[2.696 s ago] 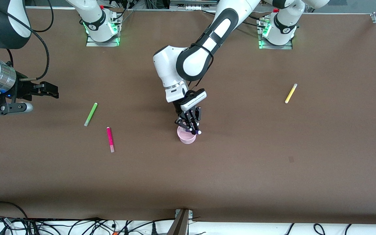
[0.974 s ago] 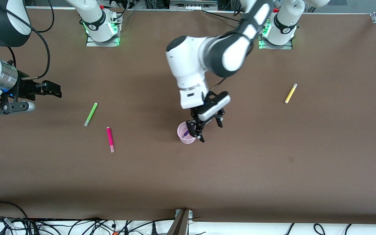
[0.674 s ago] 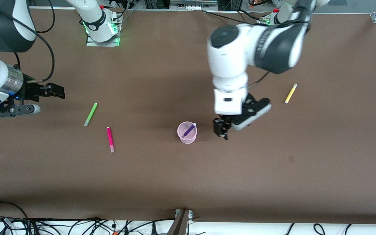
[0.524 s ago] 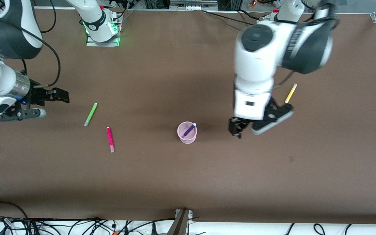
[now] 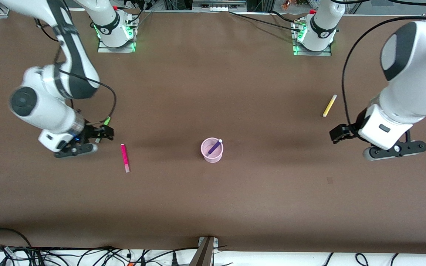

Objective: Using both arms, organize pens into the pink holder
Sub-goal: 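Withdraw the left gripper while the right gripper grasps the pink marker, then carry the pink marker with the right gripper above the pink holder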

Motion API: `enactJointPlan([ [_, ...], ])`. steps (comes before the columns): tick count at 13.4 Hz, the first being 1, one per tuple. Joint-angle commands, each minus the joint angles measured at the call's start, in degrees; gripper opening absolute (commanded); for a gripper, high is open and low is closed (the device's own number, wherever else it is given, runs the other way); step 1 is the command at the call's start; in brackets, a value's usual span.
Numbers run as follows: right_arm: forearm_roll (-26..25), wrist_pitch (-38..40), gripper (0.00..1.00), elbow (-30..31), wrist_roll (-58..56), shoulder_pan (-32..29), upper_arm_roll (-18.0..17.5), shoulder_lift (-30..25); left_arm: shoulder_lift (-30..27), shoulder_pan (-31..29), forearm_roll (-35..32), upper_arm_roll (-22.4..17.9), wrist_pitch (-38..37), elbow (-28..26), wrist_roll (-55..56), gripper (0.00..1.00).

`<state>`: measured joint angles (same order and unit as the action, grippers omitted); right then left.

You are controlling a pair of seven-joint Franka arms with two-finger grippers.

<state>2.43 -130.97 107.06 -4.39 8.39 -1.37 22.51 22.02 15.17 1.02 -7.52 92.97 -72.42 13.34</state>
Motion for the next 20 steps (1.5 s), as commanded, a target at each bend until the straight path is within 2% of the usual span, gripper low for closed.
enactJointPlan([
  [1, 0.8, -16.6, 1.0, 7.5, -0.7, 0.9, 0.1, 5.2, -3.8, -2.2, 1.1, 0.8, 0.2, -6.5, -8.2, 1.0],
  [2, 0.8, -25.5, 1.0, 12.2, -0.7, 1.7, 0.1, 6.2, -4.2, -3.6, 1.2, 0.8, 0.2, -6.9, -10.8, 1.0],
  [3, 0.8, -30.3, 0.99, 14.9, -0.9, 2.5, 0.1, 7.2, -4.8, -4.9, 1.2, 0.8, 0.1, -7.6, -13.8, 1.0],
  [6, 0.8, -29.7, 0.98, 14.3, -1.1, 2.4, 0.1, 7.2, -6.6, -9.5, 2.7, 0.8, 0.2, -10.1, -21.7, 1.0],
  [9, 0.8, -29.3, 0.86, 14.1, -1.2, 2.0, 0.1, 7.2, -7.3, -10.7, 2.9, 0.8, 1.4, -12.0, -24.3, 1.0],
  [12, 0.8, -23.2, 0.64, 11.2, -1.3, 1.4, 0.1, 7.2, -7.3, -10.0, 2.9, 0.9, 3.2, -12.6, -23.4, 1.0],
  [15, 0.8, -23.0, 0.52, 11.0, -1.3, 1.3, 0.2, 7.2, -8.3, -9.8, 2.9, 1.0, 4.8, -14.9, -23.3, 1.0],
  [17, 0.8, -22.9, 0.35, 11.0, -1.3, 1.0, 0.2, 7.2, -9.4, -9.8, 2.9, 1.0, 6.7, -16.9, -23.2, 1.0],
  [20, 0.8, -22.8, 0.21, 11.0, -1.3, 0.6, 0.1, 7.3, -9.3, -9.8, 2.9, 1.0, 6.7, -16.7, -23.2, 1.0],
])
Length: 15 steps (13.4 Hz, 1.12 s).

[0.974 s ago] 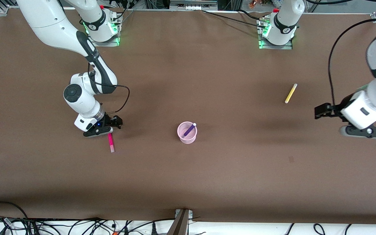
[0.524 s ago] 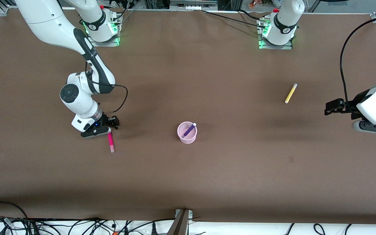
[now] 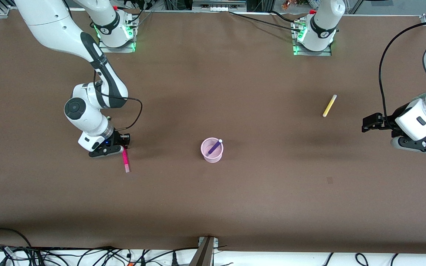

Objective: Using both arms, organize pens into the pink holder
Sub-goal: 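Carry the pink marker with the right gripper above the pink holder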

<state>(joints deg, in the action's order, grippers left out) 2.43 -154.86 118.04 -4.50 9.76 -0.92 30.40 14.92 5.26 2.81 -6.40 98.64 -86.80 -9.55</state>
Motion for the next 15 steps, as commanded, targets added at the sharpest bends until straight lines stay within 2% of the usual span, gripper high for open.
enactJointPlan([
  [1, 0.8, 1.1, 0.14, -0.1, -1.2, -0.8, -0.3, -0.6, -2.3, 0.1, 1.1, 0.0, 1.0, -2.2, -0.3, 1.0],
  [3, 0.9, 1.8, 0.0, -0.3, -1.2, -0.8, -0.3, -0.6, -2.2, -0.4, 1.2, 0.0, 1.3, -2.0, -0.3, 1.0],
  [5, 2.3, 10.3, 0.0, -4.9, -0.7, -0.9, -0.3, -0.7, -2.1, -0.4, 1.5, 0.0, 2.5, -2.0, 0.1, 1.0],
  [8, 13.0, 28.1, 0.0, -14.8, -0.3, -0.8, -0.1, -0.7, -2.2, -0.7, 1.5, 0.0, 2.9, -1.9, 0.8, 1.0],
  [10, 17.2, 38.2, 0.0, -20.4, 5.6, -0.7, 0.0, -0.6, -2.2, -1.2, 1.5, 0.2, 3.2, -1.9, 1.3, 1.0],
  [11, 17.5, 41.6, 0.0, -22.7, 10.8, -0.3, -0.2, -0.6, -2.2, -2.4, 1.5, 1.5, 3.2, -1.9, 1.3, 1.0],
  [13, 19.2, 48.2, 0.0, -26.6, 21.8, 1.6, -0.8, -0.6, -2.4, -8.3, 1.5, 7.9, 3.2, -1.9, 1.5, 1.0],
  [14, 22.8, 50.8, 0.0, -28.8, 26.9, 2.4, -1.2, -0.5, -2.5, -10.3, 1.4, 10.2, 3.2, -2.1, 2.6, 1.0],
  [15, 26.9, 51.9, 0.0, -29.8, 31.9, 3.3, -1.3, -0.3, -2.8, -10.4, 1.4, 10.3, 3.3, -2.3, 3.0, 1.0],
])
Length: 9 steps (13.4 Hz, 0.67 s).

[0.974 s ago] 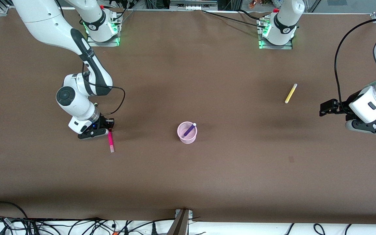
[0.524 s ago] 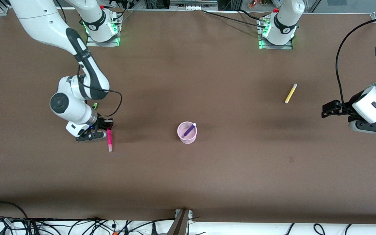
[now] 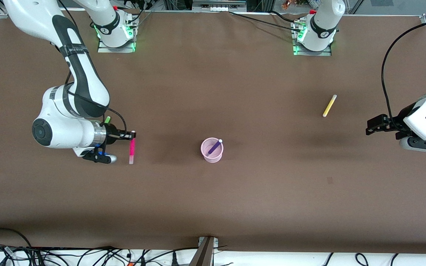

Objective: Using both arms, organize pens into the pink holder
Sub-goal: 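Carry the pink marker with the right gripper above the pink holder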

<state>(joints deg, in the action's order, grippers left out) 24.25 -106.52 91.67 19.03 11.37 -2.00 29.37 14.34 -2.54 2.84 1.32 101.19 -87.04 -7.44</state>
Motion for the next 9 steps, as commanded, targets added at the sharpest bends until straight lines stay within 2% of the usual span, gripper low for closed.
enactJointPlan([
  [1, 9.3, 3.8, 0.0, -3.4, 13.2, 2.8, -0.2, 0.6, -2.3, -2.6, 1.3, 2.6, 0.9, -2.2, 1.0, 1.0],
  [2, 12.6, 3.7, 0.0, -3.6, 17.2, 4.6, -0.2, 0.6, -2.6, -3.1, 1.3, 2.8, 1.1, -2.3, 1.2, 1.0],
  [4, 16.4, 3.1, 0.0, -5.9, 25.8, 8.1, -0.2, 1.7, -2.6, -6.1, 1.0, 5.9, 1.2, -2.3, 1.2, 1.0],
  [7, 25.7, 2.4, 0.0, -14.3, 36.0, 11.5, -0.2, 6.7, -2.6, -6.5, 1.1, 6.1, 1.2, -2.3, 1.2, 1.0],
  [9, 30.3, -2.9, 0.0, -15.3, 38.9, 14.0, -0.2, 8.3, -2.6, -6.1, 1.0, 6.1, 1.2, -2.5, 1.4, 1.0],
])
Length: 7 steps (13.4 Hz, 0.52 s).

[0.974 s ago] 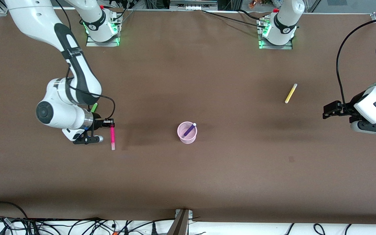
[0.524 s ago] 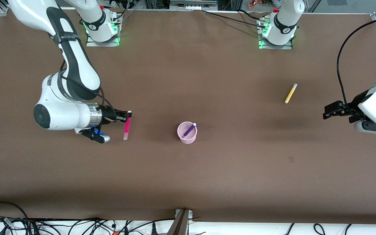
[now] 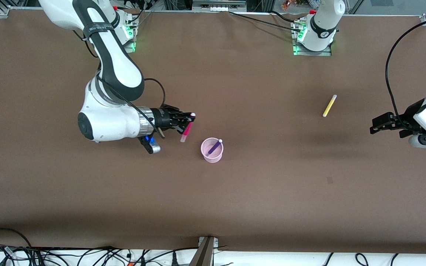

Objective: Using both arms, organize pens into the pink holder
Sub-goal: 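Carry the pink marker with the right gripper above the pink holder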

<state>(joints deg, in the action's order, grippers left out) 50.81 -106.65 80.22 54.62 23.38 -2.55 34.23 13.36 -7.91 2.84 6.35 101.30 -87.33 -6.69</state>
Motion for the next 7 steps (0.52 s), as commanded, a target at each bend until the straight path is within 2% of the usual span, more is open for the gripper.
enactJointPlan([
  [1, 4.7, -5.1, 0.0, -3.8, 3.5, 3.6, 0.4, 4.2, -1.7, -0.6, 0.9, 1.0, 1.1, -2.2, 1.0, 1.0],
  [7, 5.0, -10.2, 0.0, -3.8, 1.9, 5.9, 0.4, 7.4, -1.7, -0.6, 0.7, 1.1, 1.2, -2.9, 1.0, 1.0],
])
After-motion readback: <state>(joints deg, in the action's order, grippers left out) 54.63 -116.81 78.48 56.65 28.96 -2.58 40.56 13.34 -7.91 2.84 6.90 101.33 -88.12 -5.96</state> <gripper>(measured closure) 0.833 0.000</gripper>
